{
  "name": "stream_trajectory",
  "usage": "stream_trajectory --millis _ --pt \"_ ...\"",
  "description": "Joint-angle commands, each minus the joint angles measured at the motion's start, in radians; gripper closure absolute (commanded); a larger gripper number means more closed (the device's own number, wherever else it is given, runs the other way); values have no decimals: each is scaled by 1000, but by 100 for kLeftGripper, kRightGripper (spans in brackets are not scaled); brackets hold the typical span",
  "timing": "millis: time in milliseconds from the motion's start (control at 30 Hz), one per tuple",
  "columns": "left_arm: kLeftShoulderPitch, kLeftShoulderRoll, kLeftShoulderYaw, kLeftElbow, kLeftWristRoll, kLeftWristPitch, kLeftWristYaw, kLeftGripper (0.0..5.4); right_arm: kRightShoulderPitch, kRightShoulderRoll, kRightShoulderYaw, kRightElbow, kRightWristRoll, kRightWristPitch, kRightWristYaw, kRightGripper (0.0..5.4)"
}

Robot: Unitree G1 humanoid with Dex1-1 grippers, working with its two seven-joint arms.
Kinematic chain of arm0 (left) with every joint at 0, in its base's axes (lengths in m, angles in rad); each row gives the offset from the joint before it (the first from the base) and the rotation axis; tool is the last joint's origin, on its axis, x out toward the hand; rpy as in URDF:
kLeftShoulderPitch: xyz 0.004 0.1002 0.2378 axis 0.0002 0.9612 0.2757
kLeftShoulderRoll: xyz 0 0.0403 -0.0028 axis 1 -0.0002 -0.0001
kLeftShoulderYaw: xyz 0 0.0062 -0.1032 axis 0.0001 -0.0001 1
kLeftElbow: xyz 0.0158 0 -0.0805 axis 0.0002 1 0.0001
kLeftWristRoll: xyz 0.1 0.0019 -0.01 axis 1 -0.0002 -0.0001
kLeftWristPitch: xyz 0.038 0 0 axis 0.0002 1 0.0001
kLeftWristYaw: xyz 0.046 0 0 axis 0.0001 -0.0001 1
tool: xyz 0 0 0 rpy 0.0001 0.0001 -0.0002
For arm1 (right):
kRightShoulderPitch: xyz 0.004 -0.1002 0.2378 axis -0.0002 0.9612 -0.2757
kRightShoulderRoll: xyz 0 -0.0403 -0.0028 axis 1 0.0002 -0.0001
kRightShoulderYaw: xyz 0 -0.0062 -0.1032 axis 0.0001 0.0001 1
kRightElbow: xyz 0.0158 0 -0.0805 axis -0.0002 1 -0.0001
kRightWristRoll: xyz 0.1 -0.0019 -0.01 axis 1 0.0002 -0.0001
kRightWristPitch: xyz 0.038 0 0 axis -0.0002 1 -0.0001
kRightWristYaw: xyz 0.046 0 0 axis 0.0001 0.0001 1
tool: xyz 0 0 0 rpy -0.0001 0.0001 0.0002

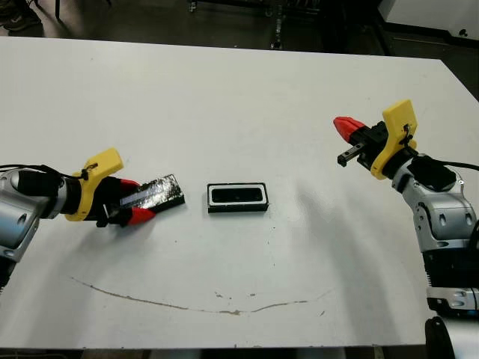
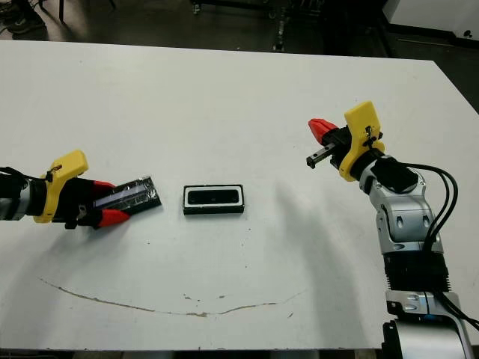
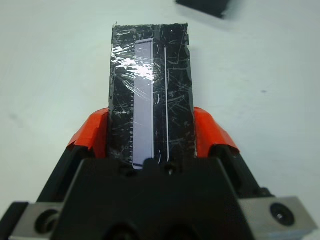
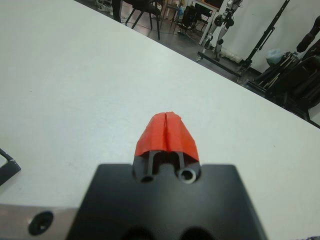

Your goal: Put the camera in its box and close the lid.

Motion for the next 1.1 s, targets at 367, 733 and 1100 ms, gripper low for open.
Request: stream_trajectory --millis 367,733,1100 --pt "-163 -34 53 137 -24 -74 1 222 19 -11 0 13 -2 -4 -1 540" --pt "-269 -144 -69 374 56 -228 -106 222 16 -9 -2 27 1 -12 2 540" --pt "-339 -273 -112 585 80 -282 -201 222 24 -9 4 -3 2 13 -2 540"
